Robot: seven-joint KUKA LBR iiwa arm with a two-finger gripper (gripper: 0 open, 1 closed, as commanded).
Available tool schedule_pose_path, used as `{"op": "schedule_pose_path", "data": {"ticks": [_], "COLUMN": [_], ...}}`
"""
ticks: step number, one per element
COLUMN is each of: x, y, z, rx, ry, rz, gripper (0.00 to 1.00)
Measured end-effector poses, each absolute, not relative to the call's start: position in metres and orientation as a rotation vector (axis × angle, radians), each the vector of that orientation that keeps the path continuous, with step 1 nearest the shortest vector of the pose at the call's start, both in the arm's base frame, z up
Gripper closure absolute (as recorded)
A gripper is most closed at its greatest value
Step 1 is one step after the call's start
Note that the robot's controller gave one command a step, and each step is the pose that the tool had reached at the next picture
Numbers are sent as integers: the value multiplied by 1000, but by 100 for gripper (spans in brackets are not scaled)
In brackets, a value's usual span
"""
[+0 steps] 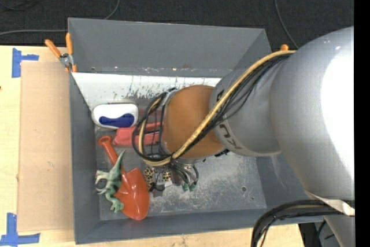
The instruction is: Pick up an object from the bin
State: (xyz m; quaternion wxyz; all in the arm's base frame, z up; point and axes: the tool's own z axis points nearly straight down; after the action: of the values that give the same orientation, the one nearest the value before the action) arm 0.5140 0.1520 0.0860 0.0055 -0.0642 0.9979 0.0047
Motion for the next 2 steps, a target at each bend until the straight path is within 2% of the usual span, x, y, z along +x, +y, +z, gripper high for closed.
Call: {"op": "schedule_pose_path", "data": {"ticks": [2], "x": [511], "y": [150], "z": [85], "rx": [-163], "ry": [3115], "rz": [22], "gripper": [100]}}
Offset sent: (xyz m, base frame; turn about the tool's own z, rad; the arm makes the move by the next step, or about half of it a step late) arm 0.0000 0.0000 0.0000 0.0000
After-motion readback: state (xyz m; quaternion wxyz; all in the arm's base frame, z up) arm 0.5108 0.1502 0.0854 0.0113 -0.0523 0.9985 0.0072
